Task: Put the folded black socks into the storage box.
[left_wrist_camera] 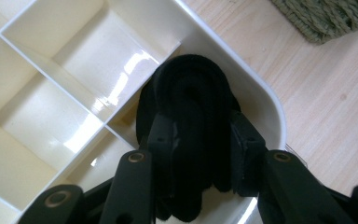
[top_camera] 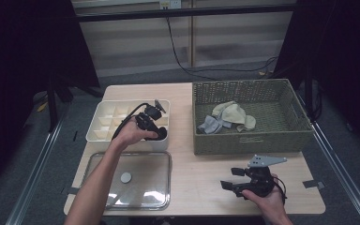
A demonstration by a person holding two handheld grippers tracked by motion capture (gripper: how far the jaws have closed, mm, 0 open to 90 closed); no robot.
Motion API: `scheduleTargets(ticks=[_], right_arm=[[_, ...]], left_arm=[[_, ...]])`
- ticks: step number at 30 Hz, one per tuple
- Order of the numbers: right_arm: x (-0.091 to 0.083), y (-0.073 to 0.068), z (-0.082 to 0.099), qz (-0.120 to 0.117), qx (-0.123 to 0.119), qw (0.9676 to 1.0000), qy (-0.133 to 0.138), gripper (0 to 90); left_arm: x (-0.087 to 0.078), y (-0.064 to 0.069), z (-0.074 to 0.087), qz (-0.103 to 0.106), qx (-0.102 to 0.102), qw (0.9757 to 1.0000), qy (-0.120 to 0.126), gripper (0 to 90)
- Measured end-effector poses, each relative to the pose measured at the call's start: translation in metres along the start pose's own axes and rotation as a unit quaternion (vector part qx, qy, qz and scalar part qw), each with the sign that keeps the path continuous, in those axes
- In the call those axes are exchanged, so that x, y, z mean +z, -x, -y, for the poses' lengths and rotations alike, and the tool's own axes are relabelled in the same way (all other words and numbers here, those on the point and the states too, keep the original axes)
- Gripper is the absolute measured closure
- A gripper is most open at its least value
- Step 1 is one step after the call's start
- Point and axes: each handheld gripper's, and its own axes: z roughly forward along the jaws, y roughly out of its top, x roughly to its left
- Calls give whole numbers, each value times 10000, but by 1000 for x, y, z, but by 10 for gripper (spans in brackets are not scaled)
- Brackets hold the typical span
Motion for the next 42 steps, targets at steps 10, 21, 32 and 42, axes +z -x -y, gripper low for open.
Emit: scheduleTargets(ticks=[10, 21, 32, 42], right_arm=[[1, 0, 0, -7, -3, 10000, -16, 259], [1, 2, -1, -1, 29, 10000, 11, 259], [4, 4, -3, -4, 64, 10000, 1, 259], [3, 4, -2, 2, 85, 10000, 12, 260]], left_arm=[[1, -2, 1, 85, -82, 9999, 31, 666], [-2, -8, 8, 279, -210, 9989, 320, 609], [-9, -13, 20, 436, -412, 9950, 802, 505], [-12, -20, 36, 403, -587, 9887, 1321, 346]])
